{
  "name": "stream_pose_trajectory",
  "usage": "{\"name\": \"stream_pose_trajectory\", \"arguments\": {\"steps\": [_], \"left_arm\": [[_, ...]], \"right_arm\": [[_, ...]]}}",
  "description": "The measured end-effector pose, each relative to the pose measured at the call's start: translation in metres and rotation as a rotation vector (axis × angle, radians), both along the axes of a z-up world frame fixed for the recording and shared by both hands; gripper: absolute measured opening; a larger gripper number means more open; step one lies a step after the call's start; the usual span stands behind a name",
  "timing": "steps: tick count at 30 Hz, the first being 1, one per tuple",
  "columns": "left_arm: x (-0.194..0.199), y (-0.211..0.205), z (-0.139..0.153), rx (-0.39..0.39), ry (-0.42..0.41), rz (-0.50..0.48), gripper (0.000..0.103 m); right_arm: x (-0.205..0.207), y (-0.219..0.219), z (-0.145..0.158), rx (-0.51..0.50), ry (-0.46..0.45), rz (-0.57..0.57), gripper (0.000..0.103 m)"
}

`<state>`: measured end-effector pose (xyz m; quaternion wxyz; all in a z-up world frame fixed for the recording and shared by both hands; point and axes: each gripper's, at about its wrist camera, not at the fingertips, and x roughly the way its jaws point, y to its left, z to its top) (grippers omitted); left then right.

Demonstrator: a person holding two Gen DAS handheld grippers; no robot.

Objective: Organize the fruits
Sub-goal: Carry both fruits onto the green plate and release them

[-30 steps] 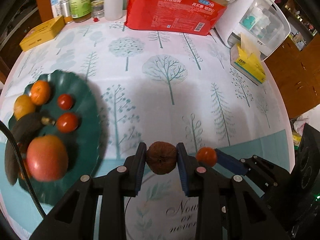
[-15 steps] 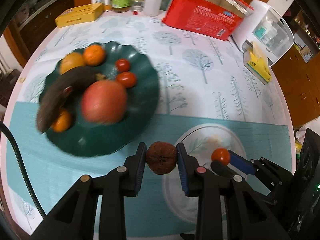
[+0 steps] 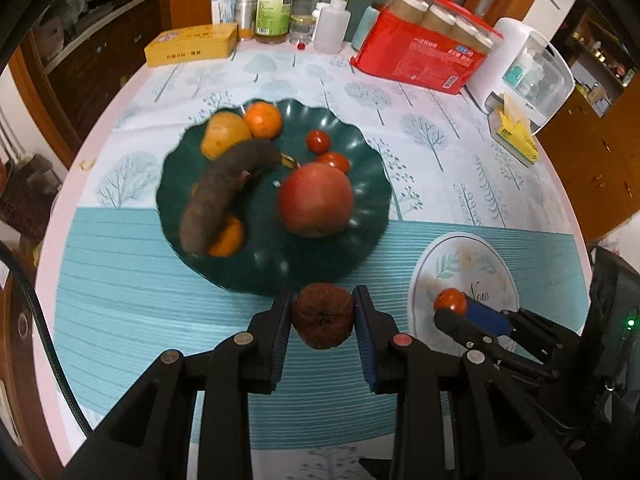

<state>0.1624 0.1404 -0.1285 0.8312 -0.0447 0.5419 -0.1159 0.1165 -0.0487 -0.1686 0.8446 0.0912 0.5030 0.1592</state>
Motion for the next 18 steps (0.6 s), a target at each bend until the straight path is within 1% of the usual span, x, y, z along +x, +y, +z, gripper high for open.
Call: {"name": "stream_pose_trajectory", "arguments": {"steps": [5, 10, 14, 18], "left_arm": [[0.009, 0.016, 0.006, 0.017, -0.024, -0.071, 0.029], [0.024, 0.027, 0.005, 0.037, -0.045, -0.152, 0.029], [0.035, 0.031, 0.001, 0.034, -0.055, -0.199, 0.029], [0.043, 0.032, -0.004, 0.015, -0.069, -0.236, 0.029]], "right_arm": [[0.001, 0.028, 0.001, 0.028, -0.017, -0.032, 0.028], [0.003, 0.054, 0.003, 0.051, -0.057, -0.062, 0.028], [0.006, 0.067, 0.003, 0.065, -0.084, -0.098, 0.028], [0.010, 0.077, 0.000, 0.069, -0.099, -0.139, 0.028]]}}
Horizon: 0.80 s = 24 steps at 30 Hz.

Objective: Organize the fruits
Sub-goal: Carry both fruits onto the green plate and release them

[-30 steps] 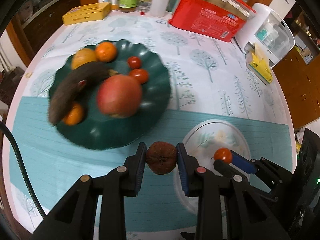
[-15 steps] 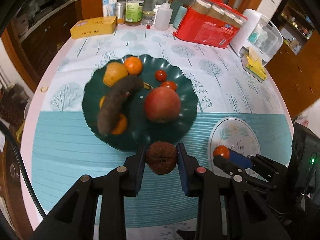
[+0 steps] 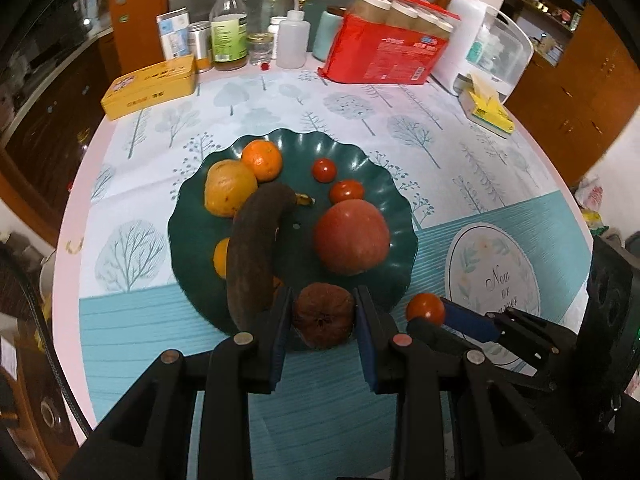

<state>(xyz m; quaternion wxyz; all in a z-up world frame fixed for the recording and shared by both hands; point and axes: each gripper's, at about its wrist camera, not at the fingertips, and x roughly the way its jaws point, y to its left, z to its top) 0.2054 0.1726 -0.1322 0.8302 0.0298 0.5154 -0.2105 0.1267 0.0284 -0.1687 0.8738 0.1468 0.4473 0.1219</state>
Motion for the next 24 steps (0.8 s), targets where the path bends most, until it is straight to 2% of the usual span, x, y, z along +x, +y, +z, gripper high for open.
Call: {"name": "stream_pose_trajectory", "arguments": {"steps": [5, 13, 14, 17, 19, 21, 24], "left_arm": [[0.005, 0.003, -0.007, -0.029, -0.026, -0.037, 0.029], [0.018, 0.007, -0.022, -0.069, -0.011, -0.023, 0.029], [0.019, 0.008, -0.023, -0.069, -0.010, -0.022, 0.031], [0.018, 0.008, -0.022, -0.078, -0.018, -0.028, 0.044], [0.017, 0.010, -0.020, -0.087, -0.023, -0.021, 0.049], [0.015, 0.012, -0.018, -0.089, -0.029, -0.002, 0.056], [0.014, 0.020, -0.014, -0.098, -0.038, 0.051, 0.066]], "right_arm": [[0.007, 0.009, -0.004, 0.004, -0.006, -0.034, 0.028], [0.021, 0.024, -0.009, -0.019, -0.014, -0.033, 0.028], [0.023, 0.025, -0.010, -0.022, -0.014, -0.033, 0.028], [0.029, 0.028, -0.014, -0.032, 0.012, -0.026, 0.032], [0.030, 0.027, -0.016, -0.029, 0.021, -0.024, 0.042], [0.031, 0.027, -0.014, -0.032, 0.011, -0.025, 0.048], [0.031, 0.024, -0.013, -0.035, 0.011, -0.029, 0.051]]}}
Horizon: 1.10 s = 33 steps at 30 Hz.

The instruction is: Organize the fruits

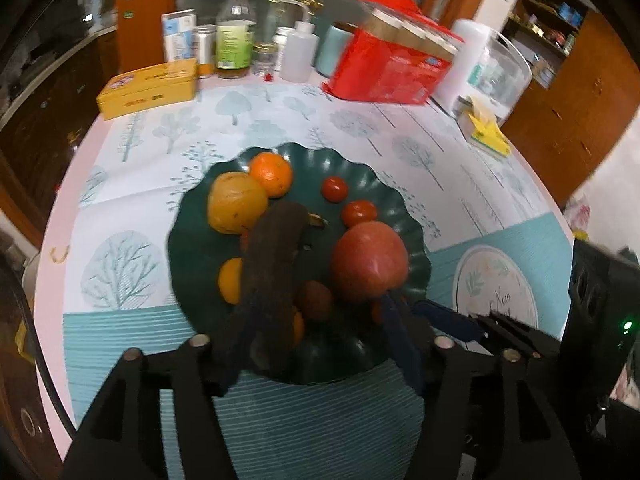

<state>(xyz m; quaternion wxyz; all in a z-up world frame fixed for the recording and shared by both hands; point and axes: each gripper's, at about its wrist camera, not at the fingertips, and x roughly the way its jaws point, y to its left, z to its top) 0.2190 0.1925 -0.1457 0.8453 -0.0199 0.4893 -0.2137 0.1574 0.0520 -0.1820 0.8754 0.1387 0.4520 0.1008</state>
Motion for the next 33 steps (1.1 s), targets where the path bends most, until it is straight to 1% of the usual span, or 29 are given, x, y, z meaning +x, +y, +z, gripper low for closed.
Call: {"name": "stream_pose_trajectory", "arguments": {"steps": [1, 3, 5, 9, 14, 17, 20, 23, 24, 29, 33], "left_arm": [[-0.001, 0.003, 0.002, -0.008, 0.001, 0.016, 0.068], [-0.005, 0.010, 0.007, -0.027, -0.001, 0.045, 0.074], [-0.010, 0.015, 0.012, -0.035, -0.005, 0.067, 0.076], [-0.026, 0.014, 0.012, -0.021, 0.012, 0.086, 0.077], [-0.056, 0.001, 0.005, 0.011, 0.044, 0.114, 0.077], [-0.076, -0.011, 0.002, 0.030, 0.066, 0.146, 0.077], [-0.097, -0.028, 0.001, 0.043, 0.091, 0.190, 0.077], [-0.119, -0.045, 0.004, 0.043, 0.126, 0.244, 0.085], [-0.125, -0.049, 0.006, 0.036, 0.130, 0.256, 0.085], [-0.156, -0.082, 0.018, 0.029, 0.124, 0.311, 0.086], [-0.179, -0.112, 0.029, 0.035, 0.100, 0.326, 0.086]], "right_arm": [[0.000, -0.001, 0.000, 0.002, 0.005, 0.001, 0.051], [-0.004, -0.005, -0.001, 0.007, 0.012, 0.002, 0.053], [-0.009, -0.009, -0.001, 0.010, 0.018, 0.002, 0.056], [-0.021, -0.020, -0.002, 0.014, 0.032, -0.003, 0.059], [-0.044, -0.042, -0.004, 0.016, 0.051, -0.005, 0.066], [-0.060, -0.060, -0.003, 0.016, 0.069, -0.004, 0.071], [-0.079, -0.080, 0.000, 0.009, 0.082, 0.010, 0.074], [-0.098, -0.101, 0.006, -0.016, 0.099, 0.031, 0.075], [-0.105, -0.109, 0.008, -0.024, 0.107, 0.043, 0.075], [-0.135, -0.150, 0.016, -0.059, 0.135, 0.098, 0.075], [-0.156, -0.181, 0.029, -0.100, 0.145, 0.146, 0.075]]}}
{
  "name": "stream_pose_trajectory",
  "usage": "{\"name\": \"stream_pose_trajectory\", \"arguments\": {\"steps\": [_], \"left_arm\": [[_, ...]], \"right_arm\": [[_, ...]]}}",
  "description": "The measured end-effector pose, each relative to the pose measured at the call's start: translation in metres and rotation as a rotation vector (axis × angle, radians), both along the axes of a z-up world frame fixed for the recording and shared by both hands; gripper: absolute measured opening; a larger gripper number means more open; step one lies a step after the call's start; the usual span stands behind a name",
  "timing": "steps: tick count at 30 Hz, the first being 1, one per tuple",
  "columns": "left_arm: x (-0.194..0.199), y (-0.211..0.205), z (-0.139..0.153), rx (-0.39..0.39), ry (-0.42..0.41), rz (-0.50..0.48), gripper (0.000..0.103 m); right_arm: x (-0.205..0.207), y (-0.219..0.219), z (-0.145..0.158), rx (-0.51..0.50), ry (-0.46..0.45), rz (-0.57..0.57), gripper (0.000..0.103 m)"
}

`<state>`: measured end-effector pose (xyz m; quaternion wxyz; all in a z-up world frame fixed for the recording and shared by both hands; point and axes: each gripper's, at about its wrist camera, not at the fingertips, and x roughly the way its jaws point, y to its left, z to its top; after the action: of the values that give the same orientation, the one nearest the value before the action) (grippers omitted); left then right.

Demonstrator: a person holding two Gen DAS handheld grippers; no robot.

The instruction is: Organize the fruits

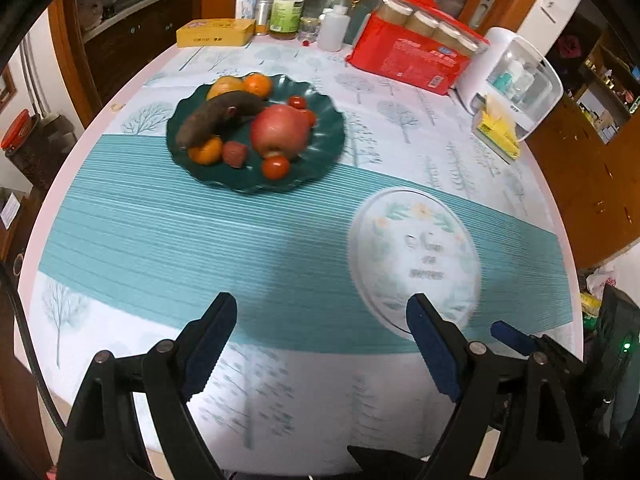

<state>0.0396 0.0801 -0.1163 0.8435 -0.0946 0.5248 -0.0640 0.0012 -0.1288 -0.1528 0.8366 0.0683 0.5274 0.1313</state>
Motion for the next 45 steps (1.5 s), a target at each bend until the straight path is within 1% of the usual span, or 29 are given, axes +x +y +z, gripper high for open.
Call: {"name": "stream_pose_trajectory", "arguments": {"steps": [5, 9, 13, 16, 19, 20, 22, 24, 25, 27, 29, 31, 34, 35, 36, 37, 38, 42, 45], "left_arm": [[-0.024, -0.037, 0.019, 0.018, -0.035, -0.023, 0.086], [-0.035, -0.066, 0.042, 0.078, -0.087, -0.070, 0.086], [-0.040, -0.089, 0.066, 0.108, -0.133, -0.101, 0.086], [-0.046, -0.103, 0.085, 0.130, -0.162, -0.125, 0.086], [-0.049, -0.109, 0.098, 0.133, -0.167, -0.123, 0.088], [-0.052, -0.111, 0.103, 0.124, -0.169, -0.119, 0.089], [-0.057, -0.115, 0.109, 0.136, -0.179, -0.124, 0.089], [-0.062, -0.117, 0.114, 0.138, -0.203, -0.127, 0.089], [-0.065, -0.119, 0.115, 0.154, -0.213, -0.120, 0.090], [-0.070, -0.119, 0.116, 0.179, -0.220, -0.108, 0.090], [-0.076, -0.118, 0.115, 0.183, -0.221, -0.097, 0.091], [-0.078, -0.117, 0.111, 0.197, -0.215, -0.079, 0.092], [-0.080, -0.114, 0.108, 0.237, -0.213, -0.049, 0.092], [-0.081, -0.112, 0.109, 0.245, -0.219, -0.036, 0.094], [-0.084, -0.110, 0.110, 0.251, -0.225, -0.023, 0.099], [-0.084, -0.109, 0.110, 0.254, -0.230, -0.016, 0.102], [-0.084, -0.108, 0.111, 0.258, -0.236, -0.011, 0.102], [-0.085, -0.107, 0.110, 0.278, -0.244, -0.004, 0.102], [-0.082, -0.105, 0.106, 0.280, -0.230, 0.000, 0.102]], "right_arm": [[-0.021, -0.036, 0.027, -0.024, -0.014, 0.027, 0.076], [-0.032, -0.058, 0.052, -0.060, -0.034, -0.003, 0.080], [-0.038, -0.078, 0.077, -0.061, -0.048, -0.039, 0.082], [-0.043, -0.087, 0.097, -0.062, -0.051, -0.070, 0.086], [-0.050, -0.091, 0.114, -0.025, -0.045, -0.083, 0.088], [-0.053, -0.091, 0.119, -0.028, -0.044, -0.089, 0.088], [-0.060, -0.091, 0.126, -0.038, -0.046, -0.091, 0.088], [-0.066, -0.090, 0.131, -0.030, -0.053, -0.091, 0.089], [-0.067, -0.090, 0.132, -0.029, -0.055, -0.096, 0.089], [-0.072, -0.089, 0.134, -0.019, -0.069, -0.110, 0.089], [-0.076, -0.087, 0.135, -0.018, -0.087, -0.127, 0.090], [-0.080, -0.087, 0.135, -0.016, -0.109, -0.144, 0.096], [-0.083, -0.088, 0.136, -0.019, -0.133, -0.174, 0.101], [-0.083, -0.089, 0.136, -0.017, -0.139, -0.184, 0.102], [-0.083, -0.089, 0.136, -0.020, -0.142, -0.192, 0.103], [-0.083, -0.089, 0.136, -0.025, -0.143, -0.200, 0.103], [-0.083, -0.089, 0.136, -0.026, -0.143, -0.203, 0.103], [-0.080, -0.085, 0.132, -0.037, -0.131, -0.204, 0.103], [-0.079, -0.081, 0.128, -0.040, -0.122, -0.195, 0.103]]}}
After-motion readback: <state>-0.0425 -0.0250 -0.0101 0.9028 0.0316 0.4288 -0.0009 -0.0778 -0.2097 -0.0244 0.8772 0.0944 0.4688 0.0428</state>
